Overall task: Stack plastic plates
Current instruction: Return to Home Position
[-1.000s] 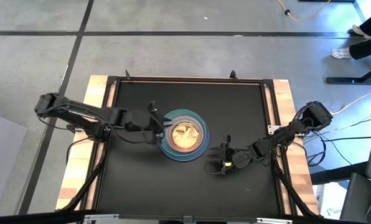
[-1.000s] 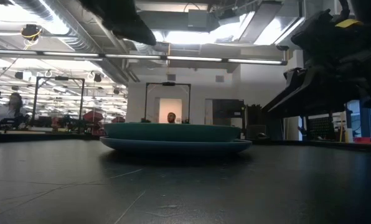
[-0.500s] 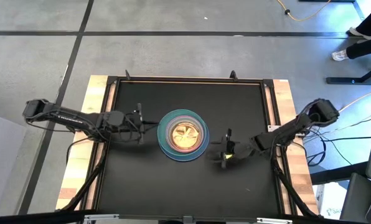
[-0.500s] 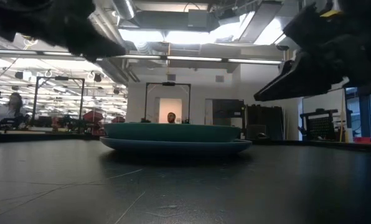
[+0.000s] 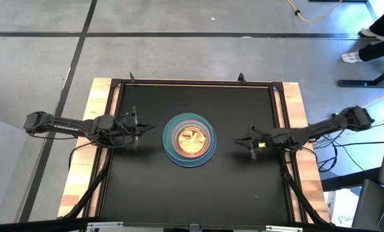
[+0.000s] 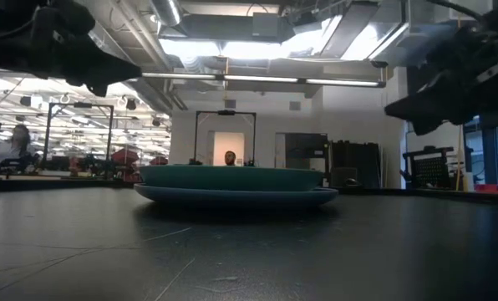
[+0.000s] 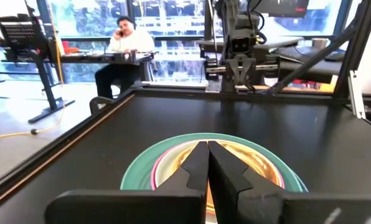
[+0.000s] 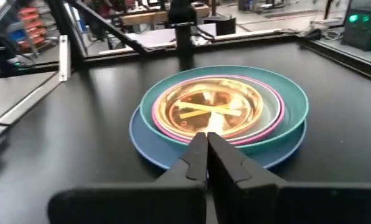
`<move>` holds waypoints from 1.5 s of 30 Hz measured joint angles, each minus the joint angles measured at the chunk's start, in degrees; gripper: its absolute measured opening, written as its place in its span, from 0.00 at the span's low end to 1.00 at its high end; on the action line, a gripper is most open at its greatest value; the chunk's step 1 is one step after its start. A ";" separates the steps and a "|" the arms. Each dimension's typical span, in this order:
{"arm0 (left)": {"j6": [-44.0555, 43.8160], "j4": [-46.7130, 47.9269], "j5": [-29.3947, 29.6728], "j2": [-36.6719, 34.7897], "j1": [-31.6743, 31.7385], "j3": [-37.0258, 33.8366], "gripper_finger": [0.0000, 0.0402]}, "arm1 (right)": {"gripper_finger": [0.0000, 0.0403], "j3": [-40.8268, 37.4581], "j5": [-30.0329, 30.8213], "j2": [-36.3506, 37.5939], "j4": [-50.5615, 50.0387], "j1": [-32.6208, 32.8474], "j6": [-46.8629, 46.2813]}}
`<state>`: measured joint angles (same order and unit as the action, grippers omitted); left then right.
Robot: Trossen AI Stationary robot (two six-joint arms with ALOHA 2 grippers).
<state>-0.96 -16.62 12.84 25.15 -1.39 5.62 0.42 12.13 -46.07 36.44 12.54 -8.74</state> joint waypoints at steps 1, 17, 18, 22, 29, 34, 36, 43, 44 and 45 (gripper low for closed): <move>0.00 0.51 0.21 -1.21 0.00 -0.21 0.01 | 0.01 0.15 -0.69 3.38 -3.55 -0.02 -0.05; -1.29 14.76 -1.40 -13.45 -0.02 -0.82 0.00 | 0.00 0.57 -9.65 46.03 -36.23 -1.59 5.33; -1.15 15.31 -1.97 -14.25 -0.02 -0.82 0.00 | 0.00 0.78 -9.78 45.99 -36.47 -2.01 5.48; -1.17 18.63 -3.48 -18.81 -0.02 -0.84 0.00 | 0.01 1.06 -6.47 45.50 -37.19 -3.99 6.05; -2.99 24.02 -0.47 -24.93 -0.02 -2.05 0.01 | 0.00 1.07 -4.63 44.88 -36.97 -7.70 4.74; -2.43 23.63 0.87 -25.02 -0.02 -2.07 0.01 | 0.01 1.05 -4.63 44.68 -36.77 -7.69 4.56; -3.76 23.75 1.38 -24.95 -0.02 -2.07 0.01 | 0.01 1.05 -5.00 44.68 -36.92 -7.69 4.56; -4.86 23.62 1.26 -23.15 -0.04 -2.07 0.01 | 0.01 1.05 -5.23 44.68 -36.94 -7.69 4.56; -4.87 23.69 1.18 -23.10 -0.04 -2.07 0.01 | 0.01 1.05 -5.24 44.68 -36.93 -7.69 4.56; -4.88 23.68 1.20 -23.12 -0.06 -2.07 0.01 | 0.01 1.05 -5.22 44.68 -36.92 -7.69 4.56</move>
